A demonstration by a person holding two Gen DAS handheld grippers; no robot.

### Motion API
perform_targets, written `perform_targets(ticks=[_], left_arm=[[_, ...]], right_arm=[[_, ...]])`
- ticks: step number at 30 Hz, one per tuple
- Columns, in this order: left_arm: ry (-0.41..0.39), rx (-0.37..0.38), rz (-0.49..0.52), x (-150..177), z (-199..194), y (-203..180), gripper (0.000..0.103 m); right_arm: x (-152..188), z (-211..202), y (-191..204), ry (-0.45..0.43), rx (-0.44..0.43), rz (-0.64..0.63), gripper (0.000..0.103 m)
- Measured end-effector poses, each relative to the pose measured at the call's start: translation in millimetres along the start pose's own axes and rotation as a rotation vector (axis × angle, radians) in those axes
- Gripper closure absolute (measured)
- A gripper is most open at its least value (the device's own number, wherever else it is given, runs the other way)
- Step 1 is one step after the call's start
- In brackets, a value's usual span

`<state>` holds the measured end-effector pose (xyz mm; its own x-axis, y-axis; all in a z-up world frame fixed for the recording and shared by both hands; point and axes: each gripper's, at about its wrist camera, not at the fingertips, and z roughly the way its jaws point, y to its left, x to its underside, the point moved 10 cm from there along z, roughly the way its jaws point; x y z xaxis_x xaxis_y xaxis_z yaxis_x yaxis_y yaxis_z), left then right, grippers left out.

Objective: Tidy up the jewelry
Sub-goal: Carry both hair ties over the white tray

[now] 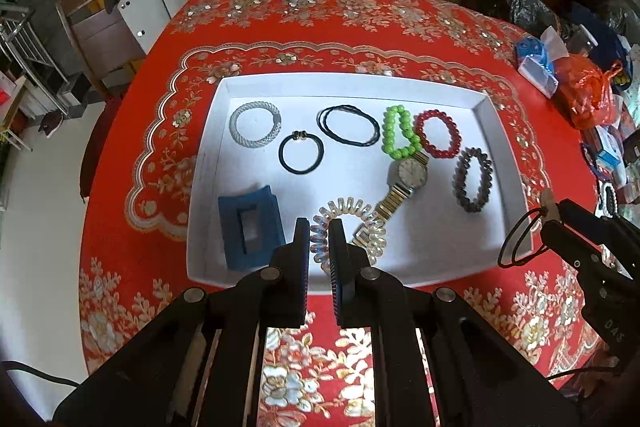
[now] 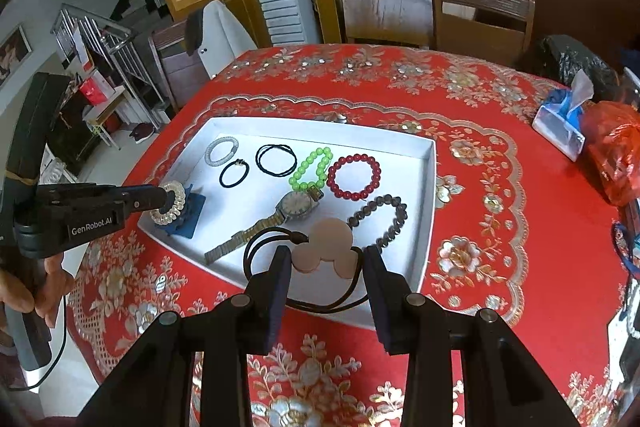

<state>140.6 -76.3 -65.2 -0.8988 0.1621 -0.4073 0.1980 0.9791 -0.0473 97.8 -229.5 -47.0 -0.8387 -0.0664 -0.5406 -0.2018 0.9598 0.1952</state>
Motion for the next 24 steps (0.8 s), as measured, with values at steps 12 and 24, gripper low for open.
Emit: perform_targets(ticks=[12,24], left_arm=[[0.083,0.023,-0.016,-13,45,0,0.095],[0.148,0.017,0.001,-14,86,-6,0.095]], right_arm=[[-1,54,4,0.092,-0.007,0.015,0.068],[15,95,7,0.184,-0.017,0.036,0.068]])
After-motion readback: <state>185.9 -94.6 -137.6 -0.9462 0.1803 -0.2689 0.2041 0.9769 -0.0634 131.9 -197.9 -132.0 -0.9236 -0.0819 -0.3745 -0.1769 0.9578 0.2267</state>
